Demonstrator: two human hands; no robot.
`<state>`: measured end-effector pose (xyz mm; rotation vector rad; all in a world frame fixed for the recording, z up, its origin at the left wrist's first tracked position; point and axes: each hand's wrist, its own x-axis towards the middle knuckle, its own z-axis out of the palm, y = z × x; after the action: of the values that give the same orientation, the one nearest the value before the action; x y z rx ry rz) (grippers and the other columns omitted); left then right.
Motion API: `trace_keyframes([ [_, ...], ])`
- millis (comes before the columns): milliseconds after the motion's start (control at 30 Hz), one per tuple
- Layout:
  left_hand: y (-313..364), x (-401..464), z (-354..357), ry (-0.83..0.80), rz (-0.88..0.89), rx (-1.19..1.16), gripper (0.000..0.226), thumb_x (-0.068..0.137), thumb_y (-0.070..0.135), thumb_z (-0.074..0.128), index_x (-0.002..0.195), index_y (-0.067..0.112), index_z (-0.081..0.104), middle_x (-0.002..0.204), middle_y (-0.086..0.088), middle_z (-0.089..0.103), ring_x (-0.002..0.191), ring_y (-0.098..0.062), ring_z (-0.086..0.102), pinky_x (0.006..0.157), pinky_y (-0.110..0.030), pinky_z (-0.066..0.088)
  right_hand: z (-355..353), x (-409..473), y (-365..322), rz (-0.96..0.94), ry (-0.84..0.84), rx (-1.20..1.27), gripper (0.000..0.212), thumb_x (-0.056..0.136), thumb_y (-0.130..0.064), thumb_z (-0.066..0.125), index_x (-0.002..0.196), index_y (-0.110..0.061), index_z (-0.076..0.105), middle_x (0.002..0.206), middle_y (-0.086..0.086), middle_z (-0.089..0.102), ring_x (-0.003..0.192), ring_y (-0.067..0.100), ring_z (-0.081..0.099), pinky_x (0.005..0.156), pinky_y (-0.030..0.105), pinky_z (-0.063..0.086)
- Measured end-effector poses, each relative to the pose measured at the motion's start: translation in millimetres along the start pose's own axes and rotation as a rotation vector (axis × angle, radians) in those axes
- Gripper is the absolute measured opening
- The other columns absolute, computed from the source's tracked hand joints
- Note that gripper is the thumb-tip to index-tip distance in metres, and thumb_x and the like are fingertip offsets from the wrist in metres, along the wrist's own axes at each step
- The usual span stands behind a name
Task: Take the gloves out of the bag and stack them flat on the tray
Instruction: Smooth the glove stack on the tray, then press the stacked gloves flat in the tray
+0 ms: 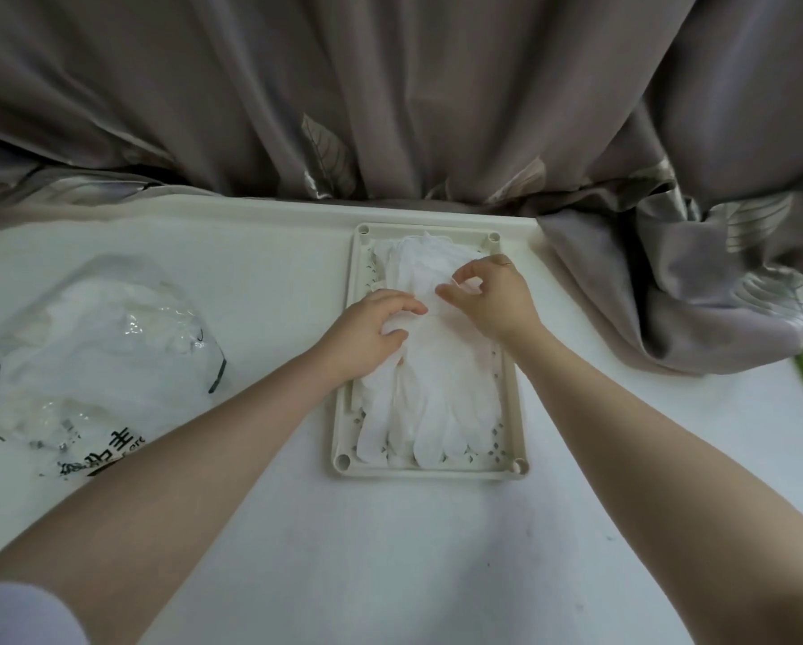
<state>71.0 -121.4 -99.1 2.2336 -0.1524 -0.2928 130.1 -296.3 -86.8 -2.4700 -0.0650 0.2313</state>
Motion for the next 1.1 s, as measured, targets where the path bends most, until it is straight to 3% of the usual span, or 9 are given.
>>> trace_keyframes([
  [233,0,6,1,-0.092,-0.056,0.166,0.043,0.093,0.005,0.048,0.131,0.025,0.055,0.15,-0.003,0.029,0.134,-0.016,0.035,0.102,-0.017,0.027,8,3,-17,-0.16,0.073,-0.294,0.022,0.087,-0.033,0.062,0.099,-0.017,0.071,0.118,0.006,0.056,0.116,0.03,0.042,0.088,0.031,0.032],
  [433,2,7,4,-0.1,-0.083,0.239,0.05,0.095,0.01,0.046,0.141,0.028,0.04,0.149,-0.007,0.03,0.13,-0.022,0.041,0.097,-0.023,0.032,6,12,-30,-0.24,0.075,-0.157,0.022,0.097,-0.028,0.049,0.107,-0.024,0.068,0.092,-0.008,0.065,0.108,0.025,0.048,0.091,0.033,0.026],
  [567,-2,8,5,-0.072,-0.093,0.219,0.067,0.092,0.014,0.053,0.15,0.025,0.019,0.153,-0.002,0.027,0.129,-0.022,0.043,0.099,-0.025,0.034,11,9,-26,-0.228,0.052,-0.223,0.048,0.098,-0.017,0.042,0.145,-0.019,0.034,0.144,0.005,0.045,0.134,0.029,0.032,0.11,0.042,0.02],
  [700,-6,13,7,-0.077,-0.096,0.242,0.069,0.091,0.02,0.056,0.15,0.02,0.02,0.151,-0.003,0.031,0.133,-0.021,0.039,0.102,-0.025,0.032,22,-23,-14,-0.611,0.296,-0.236,0.047,0.082,-0.003,0.05,0.128,-0.005,0.051,0.138,0.022,0.046,0.128,0.037,0.039,0.107,0.045,0.03],
  [767,-7,15,7,-0.072,-0.09,0.222,0.065,0.09,0.02,0.057,0.147,0.02,0.026,0.149,-0.002,0.035,0.134,-0.019,0.038,0.1,-0.02,0.029,33,-40,-1,-0.789,0.147,-0.249,0.04,0.081,-0.007,0.052,0.121,-0.004,0.052,0.13,0.023,0.052,0.118,0.034,0.047,0.098,0.039,0.038],
  [833,-6,13,4,-0.111,-0.111,0.178,0.072,0.09,0.021,0.058,0.15,0.02,0.018,0.154,0.0,0.026,0.138,-0.017,0.032,0.104,-0.019,0.025,38,-51,8,-0.686,-0.144,-0.33,0.057,0.09,-0.027,0.052,0.139,0.0,0.038,0.147,0.024,0.035,0.131,0.035,0.04,0.106,0.041,0.036],
  [900,-6,9,-2,-0.171,-0.119,0.206,0.082,0.089,0.023,0.062,0.151,0.021,0.009,0.157,0.002,0.017,0.137,-0.017,0.031,0.104,-0.021,0.027,33,-54,16,-0.397,-0.371,-0.444,0.095,0.088,-0.055,0.052,0.151,-0.004,0.003,0.16,0.014,-0.002,0.148,0.026,0.005,0.12,0.042,0.009],
  [967,-6,5,-7,-0.212,-0.118,0.259,0.086,0.087,0.021,0.064,0.151,0.021,0.007,0.158,0.004,0.009,0.139,-0.016,0.027,0.107,-0.023,0.028,27,-53,19,-0.199,-0.471,-0.516,0.119,0.076,-0.072,0.054,0.149,-0.012,-0.019,0.156,0.005,-0.026,0.146,0.018,-0.018,0.119,0.041,-0.008],
  [1100,-8,-8,-21,-0.217,-0.118,0.386,0.082,0.086,0.017,0.063,0.151,0.019,0.013,0.159,0.002,-0.005,0.139,-0.016,0.027,0.107,-0.029,0.034,20,-52,7,-0.05,-0.528,-0.594,0.136,0.06,-0.083,0.059,0.145,-0.022,-0.029,0.153,0.004,-0.033,0.144,0.021,-0.024,0.117,0.048,-0.011],
])
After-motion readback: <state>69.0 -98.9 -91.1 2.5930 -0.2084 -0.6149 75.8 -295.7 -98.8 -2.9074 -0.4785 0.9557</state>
